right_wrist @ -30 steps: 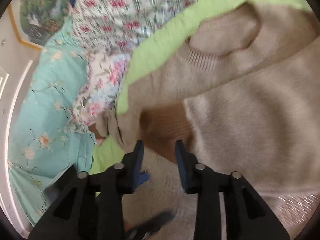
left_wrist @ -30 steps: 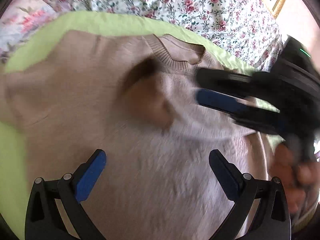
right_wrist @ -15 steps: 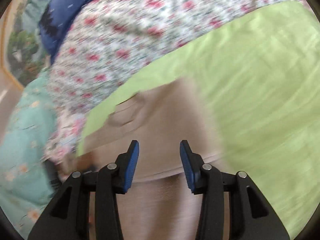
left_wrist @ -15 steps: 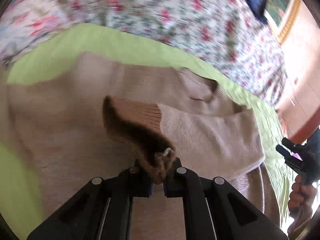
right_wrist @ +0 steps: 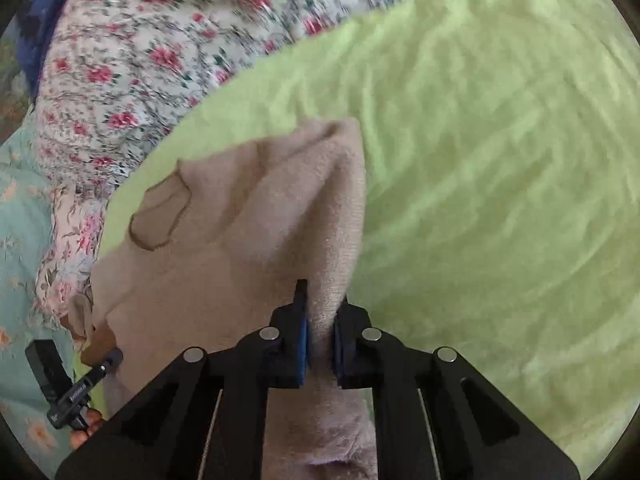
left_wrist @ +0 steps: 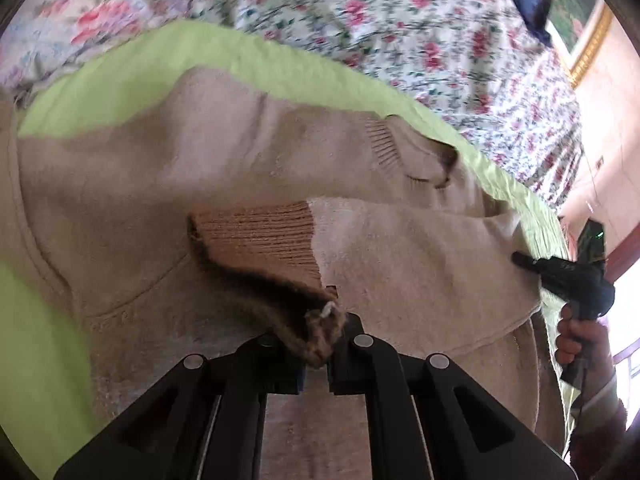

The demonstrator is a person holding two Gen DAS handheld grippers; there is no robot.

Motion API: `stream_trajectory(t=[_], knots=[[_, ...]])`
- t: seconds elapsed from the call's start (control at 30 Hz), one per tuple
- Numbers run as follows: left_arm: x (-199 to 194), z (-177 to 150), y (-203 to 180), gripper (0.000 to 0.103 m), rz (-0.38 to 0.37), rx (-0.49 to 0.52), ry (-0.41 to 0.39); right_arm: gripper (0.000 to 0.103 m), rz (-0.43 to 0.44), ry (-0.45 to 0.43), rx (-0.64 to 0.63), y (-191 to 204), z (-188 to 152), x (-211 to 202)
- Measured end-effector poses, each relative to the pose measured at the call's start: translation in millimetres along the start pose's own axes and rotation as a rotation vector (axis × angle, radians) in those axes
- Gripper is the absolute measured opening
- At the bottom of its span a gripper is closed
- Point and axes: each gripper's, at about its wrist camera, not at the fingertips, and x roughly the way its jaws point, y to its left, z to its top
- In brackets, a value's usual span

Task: Fold small clothes

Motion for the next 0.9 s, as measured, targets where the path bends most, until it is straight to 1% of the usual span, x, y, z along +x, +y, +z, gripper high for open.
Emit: stream_trajectory(t=[0.07,0.1,0.13,0.23,0.27,0.3,0.33,0.37,0.4,0.43,0.47,0.5,0.53,0.57,0.6,0.67,0.73,0.77,0.83,0.87,0.9], knots=[[3,2,-13,0.006,-0.030,0.025,-0.002,0.009,-0.054,-0.077,-0.045,5,4,-29],[7,3,-21,0.006,-0.031,0.042,-0.002,0.009,-0.070,-0.103,-0.048,4,5,-39],[11,3,-25,0.006,-0.019,0.055,0.001,0.009,-0.082,-0.111,-0.045,2,3,-44],[25,0,-28,0.006,0.007,0.065,0.031,0.010,-0.149,-0.065,-0.059,-4,1,-31],[26,0,-25,0.006,0.001,0.055,0.037,0.011,-0.173,-0.034,-0.057,-8,-1,-22],[25,1,-23,0.007,-0.012,0.047,0.036,0.012,-0.219,-0.022,-0.056,-10,-3,-19],[23,1,-21,0.007,-0.022,0.044,0.031,0.015,-0.301,-0.039,-0.058,-9,-5,-23],[21,2,-22,0.008,-0.017,0.052,0.026,0.016,-0.334,-0.070,-0.060,-3,-8,-29],[21,2,-23,0.009,-0.014,0.058,0.027,0.016,-0.339,-0.113,-0.061,6,-12,-38],[23,1,-24,0.009,-0.012,0.061,0.032,0.016,-0.302,-0.140,-0.066,16,-18,-45],[24,1,-24,0.010,-0.007,0.063,0.037,0.018,-0.217,-0.144,-0.100,30,-26,-48],[24,1,-24,0.010,-0.003,0.063,0.039,0.024,-0.158,-0.123,-0.127,40,-33,-46],[23,1,-23,0.010,-0.005,0.061,0.040,0.025,-0.123,-0.086,-0.143,47,-40,-39],[21,0,-20,0.012,-0.004,0.057,0.039,0.026,-0.129,-0.032,-0.151,51,-47,-27],[17,-1,-18,0.014,0.000,0.057,0.037,0.026,-0.160,0.001,-0.153,48,-52,-18],[6,-5,-9,0.020,0.024,0.060,0.025,0.024,-0.208,0.023,-0.122,34,-58,-11],[-10,-9,7,0.022,0.056,0.051,0.012,0.026,-0.163,0.012,-0.053,22,-61,-20],[-18,-10,16,0.022,0.072,0.040,0.002,0.026,-0.156,0.003,-0.036,23,-63,-29],[-37,-11,40,0.024,0.107,-0.002,-0.017,0.032,-0.128,-0.027,-0.050,33,-66,-43],[-48,-10,54,0.028,0.121,-0.029,-0.032,0.040,-0.092,-0.038,-0.066,41,-70,-51],[-55,-9,64,0.029,0.123,-0.049,-0.044,0.048,-0.059,-0.043,-0.084,50,-76,-58]])
